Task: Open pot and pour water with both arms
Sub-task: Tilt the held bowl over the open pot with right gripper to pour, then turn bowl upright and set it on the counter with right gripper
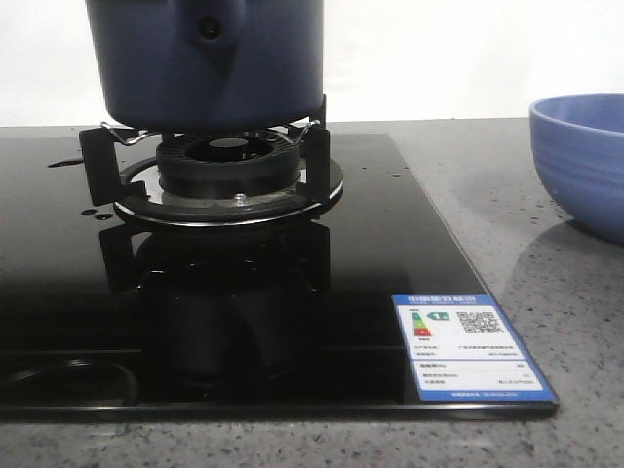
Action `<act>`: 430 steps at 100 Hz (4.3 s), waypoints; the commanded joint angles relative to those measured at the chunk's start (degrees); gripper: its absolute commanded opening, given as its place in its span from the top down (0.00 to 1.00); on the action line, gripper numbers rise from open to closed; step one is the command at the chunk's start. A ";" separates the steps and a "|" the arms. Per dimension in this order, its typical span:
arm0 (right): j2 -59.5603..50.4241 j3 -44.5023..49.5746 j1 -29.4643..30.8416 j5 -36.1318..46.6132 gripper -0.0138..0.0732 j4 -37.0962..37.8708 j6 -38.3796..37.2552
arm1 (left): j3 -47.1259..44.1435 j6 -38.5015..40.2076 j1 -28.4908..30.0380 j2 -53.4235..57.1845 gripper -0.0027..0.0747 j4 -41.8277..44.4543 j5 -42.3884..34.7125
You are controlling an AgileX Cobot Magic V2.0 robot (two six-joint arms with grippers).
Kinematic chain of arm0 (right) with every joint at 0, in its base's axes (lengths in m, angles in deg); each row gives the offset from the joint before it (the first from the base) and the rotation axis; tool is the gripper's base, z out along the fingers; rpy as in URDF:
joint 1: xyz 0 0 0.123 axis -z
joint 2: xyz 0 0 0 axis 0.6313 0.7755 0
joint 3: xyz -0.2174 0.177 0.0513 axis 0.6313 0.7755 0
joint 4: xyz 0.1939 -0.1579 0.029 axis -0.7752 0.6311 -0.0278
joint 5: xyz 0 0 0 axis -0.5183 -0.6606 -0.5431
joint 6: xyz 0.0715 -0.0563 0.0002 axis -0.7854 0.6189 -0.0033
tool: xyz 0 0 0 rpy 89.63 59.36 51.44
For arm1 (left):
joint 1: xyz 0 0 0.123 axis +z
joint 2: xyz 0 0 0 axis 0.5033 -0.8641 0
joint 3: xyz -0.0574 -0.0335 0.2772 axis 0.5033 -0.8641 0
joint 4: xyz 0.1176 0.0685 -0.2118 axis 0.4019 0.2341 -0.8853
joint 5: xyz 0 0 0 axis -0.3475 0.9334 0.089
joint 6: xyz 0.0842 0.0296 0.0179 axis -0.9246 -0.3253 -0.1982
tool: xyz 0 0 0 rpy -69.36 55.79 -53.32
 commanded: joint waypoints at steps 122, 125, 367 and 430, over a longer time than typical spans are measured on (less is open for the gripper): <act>11.03 -44.09 -16.80 -7.29 0.91 -6.85 4.27 | 1.89 -0.12 -0.45 1.00 0.58 -5.13 3.72; 12.31 -46.37 -17.63 -8.33 0.91 -6.85 4.27 | 1.89 -0.12 -0.45 1.00 0.58 -5.13 4.07; 28.44 -61.00 -51.54 21.06 0.89 104.20 -17.80 | 1.89 -0.22 -2.55 1.00 0.58 -4.91 5.77; 28.09 -61.38 -51.41 9.92 0.89 83.29 -24.51 | 1.89 -0.34 -3.25 1.00 0.58 -4.91 4.57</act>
